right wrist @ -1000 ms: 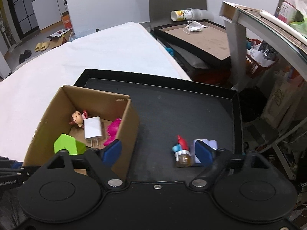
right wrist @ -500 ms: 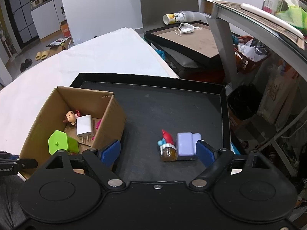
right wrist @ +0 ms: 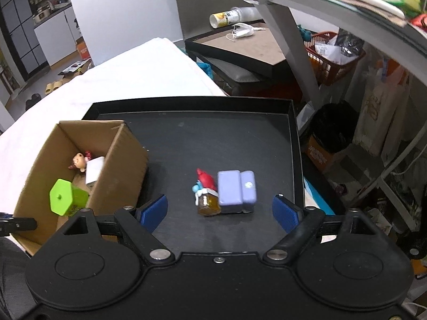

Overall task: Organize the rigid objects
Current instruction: 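Move the right gripper to the lavender block and grasp it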

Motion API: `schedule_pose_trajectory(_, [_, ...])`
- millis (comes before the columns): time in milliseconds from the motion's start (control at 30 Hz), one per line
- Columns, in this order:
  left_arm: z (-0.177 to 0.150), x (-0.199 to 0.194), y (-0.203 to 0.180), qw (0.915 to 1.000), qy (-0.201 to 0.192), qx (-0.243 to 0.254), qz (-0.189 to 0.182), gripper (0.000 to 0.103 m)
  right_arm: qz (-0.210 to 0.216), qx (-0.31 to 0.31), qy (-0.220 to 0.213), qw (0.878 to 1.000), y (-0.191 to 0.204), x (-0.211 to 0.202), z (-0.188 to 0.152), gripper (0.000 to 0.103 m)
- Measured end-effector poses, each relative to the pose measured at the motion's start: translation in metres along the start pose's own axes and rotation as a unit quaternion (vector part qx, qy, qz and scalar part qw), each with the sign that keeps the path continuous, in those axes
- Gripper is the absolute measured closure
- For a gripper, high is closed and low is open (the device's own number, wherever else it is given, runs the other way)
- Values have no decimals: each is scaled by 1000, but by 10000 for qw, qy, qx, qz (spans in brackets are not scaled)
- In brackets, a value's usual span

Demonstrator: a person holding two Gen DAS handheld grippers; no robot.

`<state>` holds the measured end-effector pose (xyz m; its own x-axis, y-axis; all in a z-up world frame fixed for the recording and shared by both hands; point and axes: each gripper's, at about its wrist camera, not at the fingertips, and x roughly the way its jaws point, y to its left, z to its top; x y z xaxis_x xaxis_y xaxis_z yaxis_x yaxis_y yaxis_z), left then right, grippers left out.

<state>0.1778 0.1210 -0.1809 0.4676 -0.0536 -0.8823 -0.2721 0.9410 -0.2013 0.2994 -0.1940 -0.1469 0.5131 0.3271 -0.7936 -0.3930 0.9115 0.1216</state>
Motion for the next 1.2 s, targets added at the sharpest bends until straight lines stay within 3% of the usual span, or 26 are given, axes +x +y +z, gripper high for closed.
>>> schedule_pose_trajectory(500, [3, 6, -2, 9999, 98, -2, 53, 86, 52, 392, 128, 9991, -29, 37, -1, 32])
schedule_pose_trajectory(933, [6, 13, -5, 9998, 179, -2, 125, 86, 50, 248, 232, 9994, -28, 64, 0, 40])
schedule_pose_trajectory(1033, [6, 13, -6, 9997, 173, 4, 150, 86, 55, 276, 250, 9993, -31, 68, -2, 48])
schedule_pose_trajectory(1067, [6, 12, -7, 9997, 168, 6, 163, 86, 141, 310, 258, 9991, -32, 69, -3, 57])
schedule_pose_trajectory(1200, [5, 11, -7, 9997, 147, 9, 201, 86, 100, 275, 305, 9991, -31, 67, -4, 58])
